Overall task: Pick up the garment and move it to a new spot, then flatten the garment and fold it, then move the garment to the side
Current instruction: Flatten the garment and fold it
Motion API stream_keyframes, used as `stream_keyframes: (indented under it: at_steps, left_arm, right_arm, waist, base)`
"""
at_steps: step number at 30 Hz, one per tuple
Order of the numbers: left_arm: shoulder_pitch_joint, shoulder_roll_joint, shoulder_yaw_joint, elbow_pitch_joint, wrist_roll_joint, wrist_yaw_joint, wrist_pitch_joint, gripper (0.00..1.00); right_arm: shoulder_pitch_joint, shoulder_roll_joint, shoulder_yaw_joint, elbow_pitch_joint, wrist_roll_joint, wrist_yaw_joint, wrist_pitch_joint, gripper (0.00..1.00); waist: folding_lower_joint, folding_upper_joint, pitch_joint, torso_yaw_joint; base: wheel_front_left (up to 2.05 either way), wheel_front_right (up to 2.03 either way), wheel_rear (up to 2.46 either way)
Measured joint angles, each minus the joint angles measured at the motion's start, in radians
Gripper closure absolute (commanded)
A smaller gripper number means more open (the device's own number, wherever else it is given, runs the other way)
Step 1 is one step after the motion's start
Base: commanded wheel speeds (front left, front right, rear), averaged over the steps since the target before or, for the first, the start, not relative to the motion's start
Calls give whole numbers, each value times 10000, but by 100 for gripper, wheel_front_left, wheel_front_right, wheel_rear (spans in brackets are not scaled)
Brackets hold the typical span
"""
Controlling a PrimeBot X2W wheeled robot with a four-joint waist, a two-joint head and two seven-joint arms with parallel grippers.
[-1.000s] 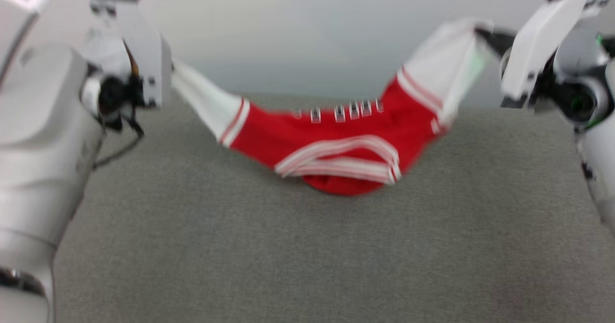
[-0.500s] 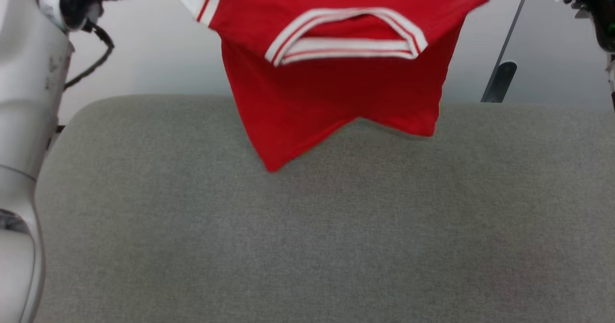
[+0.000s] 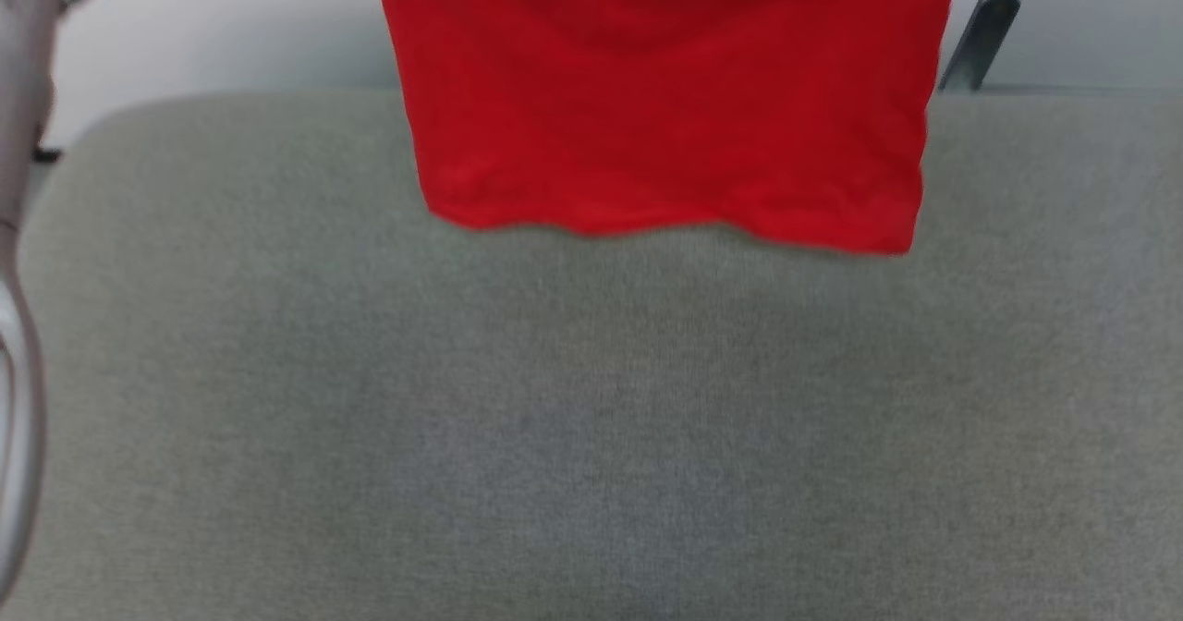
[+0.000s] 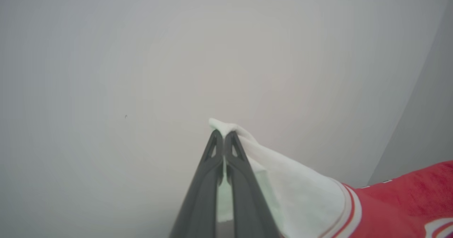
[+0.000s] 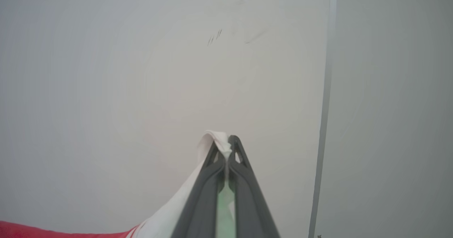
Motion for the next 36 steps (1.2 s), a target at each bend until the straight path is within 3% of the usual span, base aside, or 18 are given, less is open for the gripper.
stream_keyframes:
  at_steps: [7,11,19,27,36]
  left_arm:
    - [-1620,-140,151,102,192,-61,-1705,100]
    - [-2652,-196,242,-36,297,-240,-3007,100]
    - [-3133,-533,462,537,23,-531,-4006,100]
    - [-2174,-704,238,1083,-268,-663,-3843,100]
    - [-297,-901,-447,1099,-721,-679,-2150,100]
  right_arm:
    - [-1563,-194,-562,50,-1137,0,-752,100]
    - [-2021,-537,-1894,-1603,-2447,-2,-786,100]
    - [-1464,303,-4065,-3200,-4941,0,-784,100]
    - [-807,594,-4401,-2930,-5427,0,-784,100]
    - [269,328,-3225,-1246,-3925,0,-773,100]
  waist:
    - [0,0,1555,-138]
    - [0,0,2549,-178]
    - [0,0,4425,-66]
    - [0,0,5351,353]
    - [1,0,4541,681]
  base:
    - [0,0,0]
    - [0,0,0]
    - [0,0,0]
    - [0,0,0]
    - [0,0,0]
